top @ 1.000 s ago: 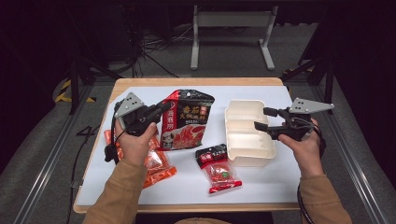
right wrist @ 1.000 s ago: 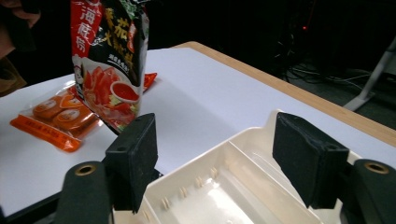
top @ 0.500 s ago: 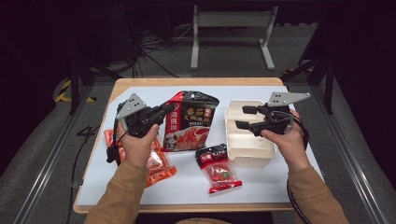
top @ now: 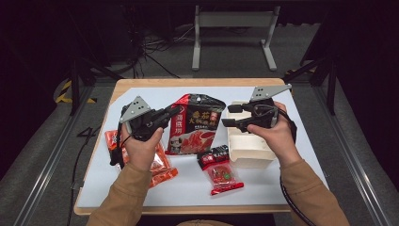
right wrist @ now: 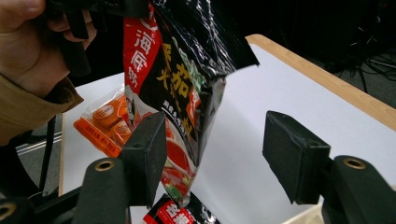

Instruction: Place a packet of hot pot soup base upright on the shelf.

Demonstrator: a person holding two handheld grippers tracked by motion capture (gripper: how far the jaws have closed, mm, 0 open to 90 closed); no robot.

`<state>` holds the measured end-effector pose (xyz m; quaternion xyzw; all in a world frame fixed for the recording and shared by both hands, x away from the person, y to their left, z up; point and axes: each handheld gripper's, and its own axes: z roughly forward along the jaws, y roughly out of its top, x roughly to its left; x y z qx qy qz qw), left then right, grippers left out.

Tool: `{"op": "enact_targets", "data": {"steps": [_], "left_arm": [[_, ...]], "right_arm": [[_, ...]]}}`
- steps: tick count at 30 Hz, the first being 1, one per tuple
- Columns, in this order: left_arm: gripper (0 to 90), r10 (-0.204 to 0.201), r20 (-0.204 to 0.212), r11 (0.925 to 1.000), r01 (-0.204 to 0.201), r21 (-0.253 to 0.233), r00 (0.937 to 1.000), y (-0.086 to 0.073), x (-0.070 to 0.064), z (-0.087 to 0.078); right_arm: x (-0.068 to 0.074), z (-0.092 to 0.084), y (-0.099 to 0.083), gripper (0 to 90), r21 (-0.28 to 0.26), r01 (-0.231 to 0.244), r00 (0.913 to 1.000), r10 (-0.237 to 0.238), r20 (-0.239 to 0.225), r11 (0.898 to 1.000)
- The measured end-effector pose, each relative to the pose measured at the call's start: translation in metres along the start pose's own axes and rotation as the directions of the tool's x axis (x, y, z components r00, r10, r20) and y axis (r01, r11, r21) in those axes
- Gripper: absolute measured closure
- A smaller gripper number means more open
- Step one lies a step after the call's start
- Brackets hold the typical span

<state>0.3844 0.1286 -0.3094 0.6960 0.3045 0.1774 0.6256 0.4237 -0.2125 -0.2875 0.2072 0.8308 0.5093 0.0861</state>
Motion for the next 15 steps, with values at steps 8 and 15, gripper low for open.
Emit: {"op": "enact_targets", "data": {"steps": [8,15], "left_arm": [[86.9,0.006,0.007,1.0,-0.006,0.003,1.0,-0.001,-0.003,0.001],[86.9,0.01,0.02,0.9999,-0.01,-0.003,0.9998,-0.001,-0.004,0.001]], "right_arm": [[0.002,0.013,0.011,41.3,0.021,0.015,0.9996,-0.015,-0.024,1.0],[0.001,0.025,0.017,43.3,0.03,0.016,0.9991,-0.015,-0.039,0.999]]}}
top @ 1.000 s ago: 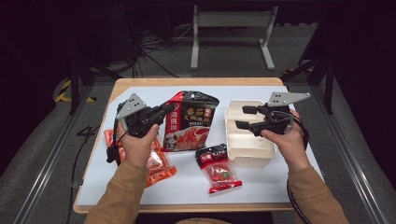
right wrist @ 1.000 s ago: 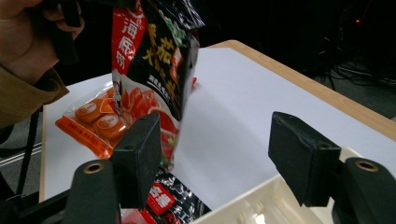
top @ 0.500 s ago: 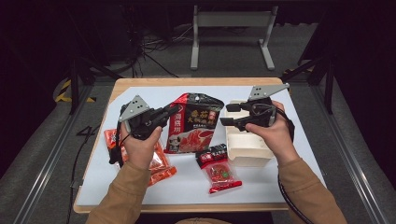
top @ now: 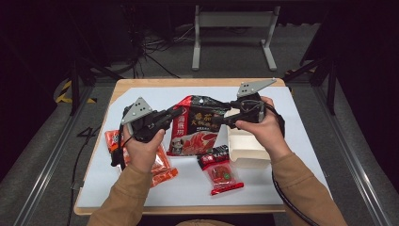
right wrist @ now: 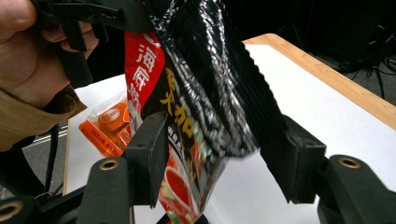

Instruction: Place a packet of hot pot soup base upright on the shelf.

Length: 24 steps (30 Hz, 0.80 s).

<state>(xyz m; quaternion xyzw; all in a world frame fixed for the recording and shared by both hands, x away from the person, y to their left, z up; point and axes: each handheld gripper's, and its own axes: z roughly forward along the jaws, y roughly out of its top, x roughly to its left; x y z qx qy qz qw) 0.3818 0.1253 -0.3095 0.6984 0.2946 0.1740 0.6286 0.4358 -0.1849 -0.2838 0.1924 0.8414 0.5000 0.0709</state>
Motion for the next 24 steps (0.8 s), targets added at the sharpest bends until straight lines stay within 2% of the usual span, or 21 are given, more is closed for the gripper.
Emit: {"op": "enact_targets", "data": {"steps": [9,15,17,24], "left_arm": [[86.7,0.001,0.01,1.0,-0.001,-0.002,0.9999,-0.001,-0.002,0.001],[86.6,-0.002,0.013,1.0,0.002,-0.004,0.9999,-0.001,-0.002,0.0],[86.3,-0.003,0.013,1.0,0.003,-0.006,0.9999,-0.001,-0.001,0.0],[85.4,-0.009,0.018,0.9998,0.009,-0.016,0.9998,-0.001,0.001,-0.001]], "right_arm": [[-0.001,0.011,0.002,53.6,0.013,-0.008,0.9994,0.009,-0.033,1.0],[-0.002,0.011,0.002,66.2,0.01,-0.016,0.9985,0.017,-0.053,1.0],[-0.003,0.011,0.003,67.7,0.009,-0.017,0.9983,0.018,-0.055,1.0],[0.0,0.007,0.008,74.4,0.013,0.011,0.9997,-0.011,-0.023,1.0]]}}
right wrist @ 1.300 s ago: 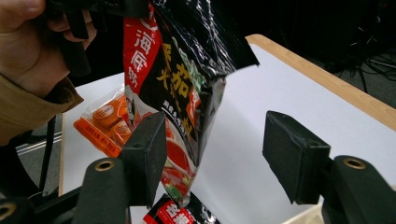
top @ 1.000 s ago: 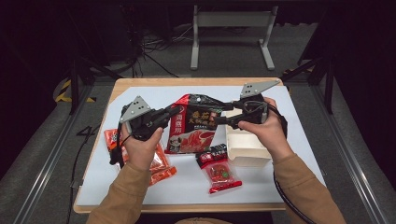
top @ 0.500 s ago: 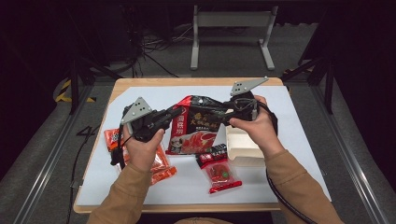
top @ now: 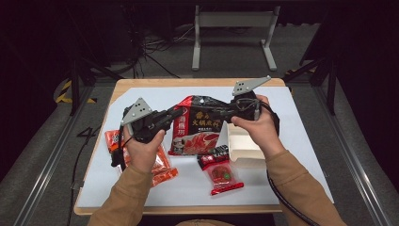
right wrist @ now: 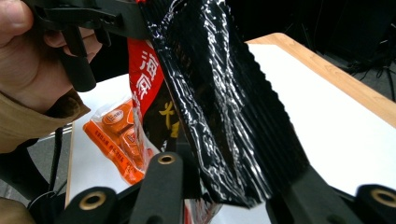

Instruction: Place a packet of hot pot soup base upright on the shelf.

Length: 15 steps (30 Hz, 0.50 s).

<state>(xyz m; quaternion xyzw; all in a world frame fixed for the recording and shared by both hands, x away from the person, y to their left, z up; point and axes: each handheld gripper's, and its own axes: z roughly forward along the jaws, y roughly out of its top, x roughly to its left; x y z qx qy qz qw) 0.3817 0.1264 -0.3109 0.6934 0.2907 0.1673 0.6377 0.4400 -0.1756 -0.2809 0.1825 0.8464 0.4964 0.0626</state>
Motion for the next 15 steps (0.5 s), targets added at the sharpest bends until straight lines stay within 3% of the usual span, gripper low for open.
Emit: {"op": "enact_targets", "data": {"steps": [8,15], "left_arm": [[81.5,-0.021,0.027,0.9996,0.021,-0.016,0.9994,0.0,0.003,0.0],[70.7,-0.023,0.041,0.9996,0.023,-0.015,0.9989,-0.001,0.006,-0.001]], "right_arm": [[0.003,-0.007,0.008,77.5,-0.012,0.038,0.9989,-0.037,0.03,0.999],[0.002,-0.017,0.017,78.1,-0.004,0.059,0.9966,-0.059,0.057,0.998]]}}
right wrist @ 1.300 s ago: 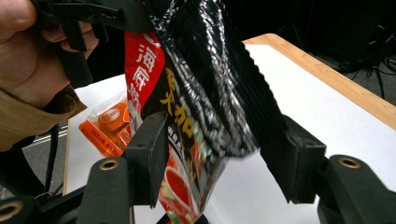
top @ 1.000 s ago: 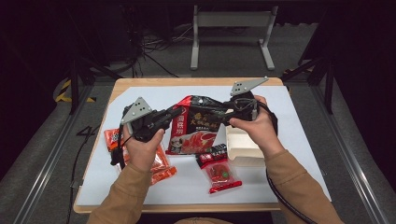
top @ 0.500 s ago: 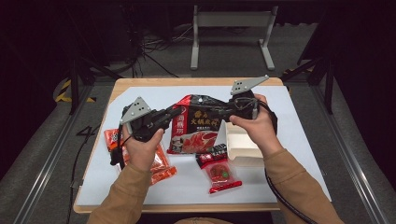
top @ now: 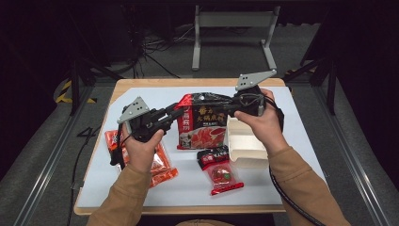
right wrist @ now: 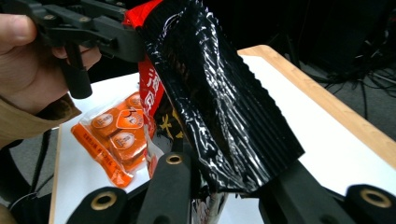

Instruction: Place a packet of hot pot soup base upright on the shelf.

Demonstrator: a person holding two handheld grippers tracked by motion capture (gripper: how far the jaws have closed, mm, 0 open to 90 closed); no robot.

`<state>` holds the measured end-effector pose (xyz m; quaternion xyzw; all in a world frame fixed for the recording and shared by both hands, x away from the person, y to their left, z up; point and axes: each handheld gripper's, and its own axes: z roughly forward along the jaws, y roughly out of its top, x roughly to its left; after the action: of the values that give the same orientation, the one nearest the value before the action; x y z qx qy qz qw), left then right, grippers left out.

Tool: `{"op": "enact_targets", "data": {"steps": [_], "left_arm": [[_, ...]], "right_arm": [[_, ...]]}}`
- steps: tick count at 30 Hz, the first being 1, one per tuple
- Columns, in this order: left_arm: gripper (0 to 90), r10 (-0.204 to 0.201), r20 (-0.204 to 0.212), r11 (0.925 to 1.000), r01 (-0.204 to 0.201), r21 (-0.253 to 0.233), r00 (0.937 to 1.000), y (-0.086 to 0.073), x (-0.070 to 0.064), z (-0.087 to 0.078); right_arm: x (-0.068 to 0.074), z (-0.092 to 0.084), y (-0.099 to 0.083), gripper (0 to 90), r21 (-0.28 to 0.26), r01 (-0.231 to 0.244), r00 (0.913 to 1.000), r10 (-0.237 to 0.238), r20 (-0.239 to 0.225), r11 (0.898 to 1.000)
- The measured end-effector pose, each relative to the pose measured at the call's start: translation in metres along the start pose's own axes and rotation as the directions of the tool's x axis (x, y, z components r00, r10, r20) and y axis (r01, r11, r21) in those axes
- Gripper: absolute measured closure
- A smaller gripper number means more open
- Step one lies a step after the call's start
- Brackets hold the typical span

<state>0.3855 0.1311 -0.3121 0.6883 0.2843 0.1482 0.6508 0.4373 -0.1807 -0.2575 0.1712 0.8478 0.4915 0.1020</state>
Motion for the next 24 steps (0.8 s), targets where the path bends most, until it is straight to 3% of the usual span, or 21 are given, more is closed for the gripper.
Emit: {"op": "enact_targets", "data": {"steps": [6,15,24], "left_arm": [[63.7,0.008,-0.008,0.9999,-0.008,0.011,0.9999,0.001,0.003,-0.005],[53.3,0.023,-0.095,0.9941,-0.013,0.107,0.9952,-0.004,0.012,-0.012],[44.3,0.031,-0.152,0.9926,-0.013,0.121,0.9879,-0.004,0.019,-0.015]], "right_arm": [[-0.006,-0.011,0.006,78.2,-0.01,0.007,0.9995,-0.006,0.031,1.0],[-0.019,-0.033,0.016,78.2,-0.017,0.024,0.9943,-0.023,0.104,1.0],[-0.039,-0.05,0.018,78.1,-0.016,0.038,0.9794,-0.034,0.199,0.999]]}}
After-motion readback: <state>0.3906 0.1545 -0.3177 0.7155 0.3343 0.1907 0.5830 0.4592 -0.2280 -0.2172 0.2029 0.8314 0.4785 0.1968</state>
